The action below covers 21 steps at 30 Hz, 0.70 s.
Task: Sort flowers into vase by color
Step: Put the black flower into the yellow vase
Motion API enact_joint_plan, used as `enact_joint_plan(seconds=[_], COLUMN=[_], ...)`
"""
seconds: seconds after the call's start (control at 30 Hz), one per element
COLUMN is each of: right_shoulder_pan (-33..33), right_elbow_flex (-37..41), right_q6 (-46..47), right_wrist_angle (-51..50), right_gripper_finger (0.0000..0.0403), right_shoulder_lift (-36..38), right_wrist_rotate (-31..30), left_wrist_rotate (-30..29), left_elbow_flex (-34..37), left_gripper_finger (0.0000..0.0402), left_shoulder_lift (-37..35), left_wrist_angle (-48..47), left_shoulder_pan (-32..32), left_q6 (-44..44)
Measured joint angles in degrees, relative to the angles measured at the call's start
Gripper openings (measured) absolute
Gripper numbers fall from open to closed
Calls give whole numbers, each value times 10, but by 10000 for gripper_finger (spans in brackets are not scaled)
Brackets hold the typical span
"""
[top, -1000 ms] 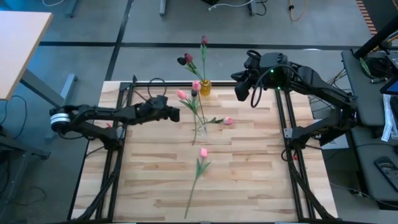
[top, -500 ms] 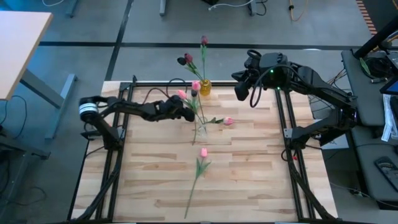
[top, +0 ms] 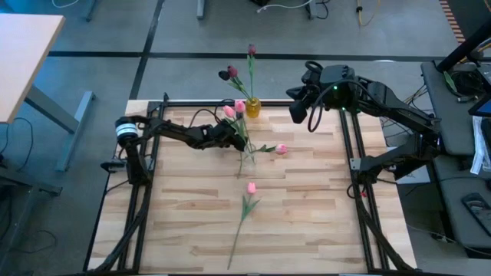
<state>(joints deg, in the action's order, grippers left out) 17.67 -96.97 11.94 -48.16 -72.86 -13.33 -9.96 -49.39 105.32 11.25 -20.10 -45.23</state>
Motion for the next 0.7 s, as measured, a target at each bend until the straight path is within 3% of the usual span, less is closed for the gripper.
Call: enact_joint_plan(seconds=[0.27,0.53,0.7], right_shoulder_pan=[0,0,0], right_elbow_flex=[0,0,0], right_q6=[0,0,0], right_wrist_angle=[0,0,0], right_gripper_finger=[13,13,13], right_shoulder_lift=[0,0,0], right_wrist_rotate=[-2,-2,-2], left_wrist_rotate=[-7,-23,-33], left_elbow_flex=[0,9,14], left_gripper_finger=[127,13,4], left_shoulder_lift=[18,11,-33], left_wrist_angle=[-7,-19,-57], left_shoulder_pan=[-3,-4,-4], left_q6=[8,37,52])
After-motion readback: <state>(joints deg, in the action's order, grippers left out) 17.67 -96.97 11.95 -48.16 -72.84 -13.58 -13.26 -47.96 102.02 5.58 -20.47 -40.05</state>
